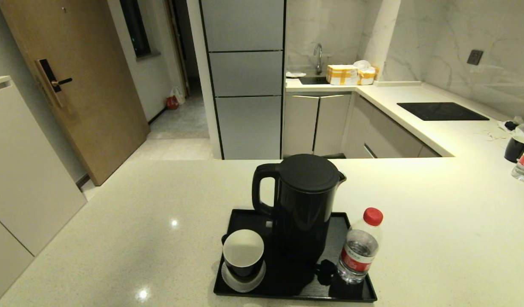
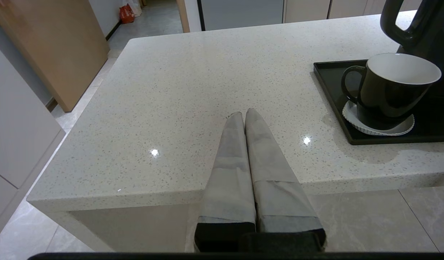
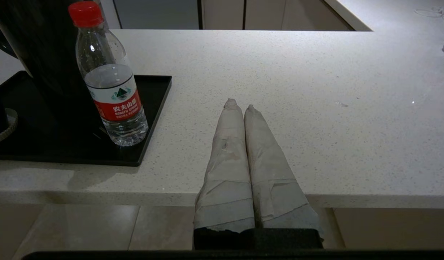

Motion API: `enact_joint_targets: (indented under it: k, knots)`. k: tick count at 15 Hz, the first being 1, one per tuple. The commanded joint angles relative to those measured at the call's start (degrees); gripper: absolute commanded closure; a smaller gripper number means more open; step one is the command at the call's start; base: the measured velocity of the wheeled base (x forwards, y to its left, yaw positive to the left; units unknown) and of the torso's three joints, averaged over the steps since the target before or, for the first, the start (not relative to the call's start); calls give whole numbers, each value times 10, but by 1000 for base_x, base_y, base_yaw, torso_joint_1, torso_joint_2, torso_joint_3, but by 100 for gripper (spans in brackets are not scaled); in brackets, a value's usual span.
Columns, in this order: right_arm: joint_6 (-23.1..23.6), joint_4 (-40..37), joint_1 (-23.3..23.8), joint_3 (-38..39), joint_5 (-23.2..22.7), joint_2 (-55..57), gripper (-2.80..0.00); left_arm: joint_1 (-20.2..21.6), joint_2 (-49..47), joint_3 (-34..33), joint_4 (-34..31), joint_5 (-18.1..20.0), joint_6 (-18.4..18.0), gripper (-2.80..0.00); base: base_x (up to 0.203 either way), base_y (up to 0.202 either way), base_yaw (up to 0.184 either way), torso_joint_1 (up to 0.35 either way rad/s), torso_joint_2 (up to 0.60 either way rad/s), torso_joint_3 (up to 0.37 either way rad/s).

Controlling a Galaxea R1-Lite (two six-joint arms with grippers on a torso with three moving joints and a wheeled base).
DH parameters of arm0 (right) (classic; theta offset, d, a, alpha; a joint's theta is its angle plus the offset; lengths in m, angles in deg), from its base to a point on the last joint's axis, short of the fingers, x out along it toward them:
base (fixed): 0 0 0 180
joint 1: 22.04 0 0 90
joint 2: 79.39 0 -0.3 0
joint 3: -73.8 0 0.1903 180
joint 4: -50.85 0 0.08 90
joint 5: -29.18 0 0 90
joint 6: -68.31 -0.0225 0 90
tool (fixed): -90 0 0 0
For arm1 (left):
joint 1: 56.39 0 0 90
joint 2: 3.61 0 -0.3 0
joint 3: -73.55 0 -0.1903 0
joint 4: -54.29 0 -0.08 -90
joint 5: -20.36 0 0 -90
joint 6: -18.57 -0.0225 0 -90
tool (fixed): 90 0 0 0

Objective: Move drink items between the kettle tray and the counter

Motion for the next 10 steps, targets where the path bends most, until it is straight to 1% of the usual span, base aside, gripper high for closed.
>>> enact_joint_targets:
  k: [1, 4, 10]
  knots:
    - [-16, 0, 0, 1, 1, 1, 0, 0, 1, 0, 0, 0, 0, 0, 0, 0, 0, 0, 0, 0]
    - [-35, 2, 0, 1, 3, 1, 0, 0, 0, 0, 0, 0, 0, 0, 0, 0, 0, 0, 0, 0]
    - [-36, 2, 0, 1, 3, 1, 0, 0, 0, 0, 0, 0, 0, 0, 0, 0, 0, 0, 0, 0]
